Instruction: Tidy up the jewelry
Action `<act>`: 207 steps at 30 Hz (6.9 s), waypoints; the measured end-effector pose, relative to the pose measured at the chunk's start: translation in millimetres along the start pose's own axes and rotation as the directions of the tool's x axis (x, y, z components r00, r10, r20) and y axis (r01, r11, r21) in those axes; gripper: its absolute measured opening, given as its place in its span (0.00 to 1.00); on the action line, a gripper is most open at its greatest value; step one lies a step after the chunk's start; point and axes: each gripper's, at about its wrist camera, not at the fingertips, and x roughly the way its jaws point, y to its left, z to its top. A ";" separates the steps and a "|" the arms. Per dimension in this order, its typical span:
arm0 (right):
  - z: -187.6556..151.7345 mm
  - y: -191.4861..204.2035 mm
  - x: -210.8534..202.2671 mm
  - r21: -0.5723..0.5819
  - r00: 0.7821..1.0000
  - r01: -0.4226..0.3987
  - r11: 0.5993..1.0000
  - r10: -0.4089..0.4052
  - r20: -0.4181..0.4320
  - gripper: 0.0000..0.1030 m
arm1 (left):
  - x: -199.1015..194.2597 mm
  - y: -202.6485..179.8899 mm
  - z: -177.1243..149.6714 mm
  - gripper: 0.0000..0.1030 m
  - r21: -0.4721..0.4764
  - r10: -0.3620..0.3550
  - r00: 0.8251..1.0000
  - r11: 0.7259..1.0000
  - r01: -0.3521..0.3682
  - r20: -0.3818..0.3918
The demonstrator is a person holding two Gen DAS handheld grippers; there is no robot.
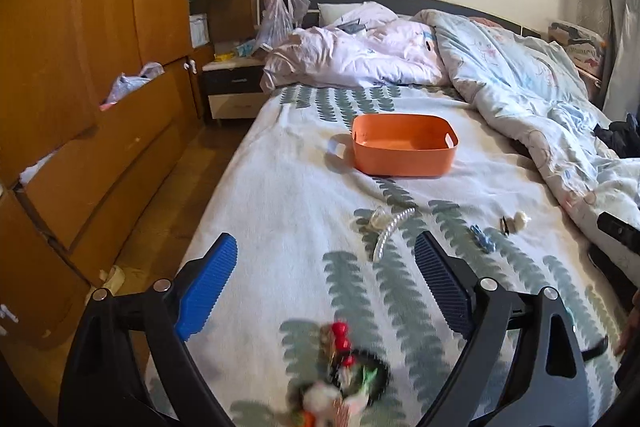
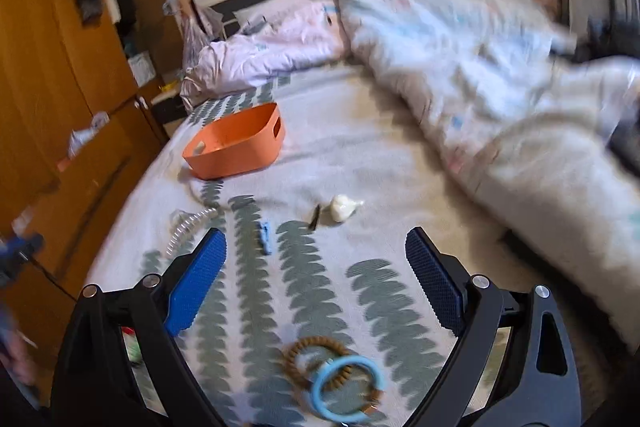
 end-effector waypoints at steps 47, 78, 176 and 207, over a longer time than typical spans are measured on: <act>24.7 6.1 200.4 -0.160 0.912 0.199 0.967 -0.242 -0.330 0.60 | 190.7 -81.9 -2.6 0.87 0.132 0.023 0.932 0.991 0.027 -0.363; 23.9 -1.2 205.0 -0.118 0.921 0.178 0.977 -0.207 -0.330 0.42 | 216.3 -79.1 -13.4 0.27 0.123 0.020 0.907 0.992 0.036 -0.420; -100.5 57.8 -53.0 -0.132 0.985 0.142 0.981 -0.153 -0.083 0.47 | -56.4 -25.6 -94.9 0.52 0.031 0.070 0.996 0.997 -0.069 -0.054; -98.2 63.4 -70.1 -0.129 0.990 0.136 0.982 -0.141 -0.027 0.66 | -74.0 -17.6 -88.3 0.87 -0.032 0.037 0.999 0.999 -0.038 -0.010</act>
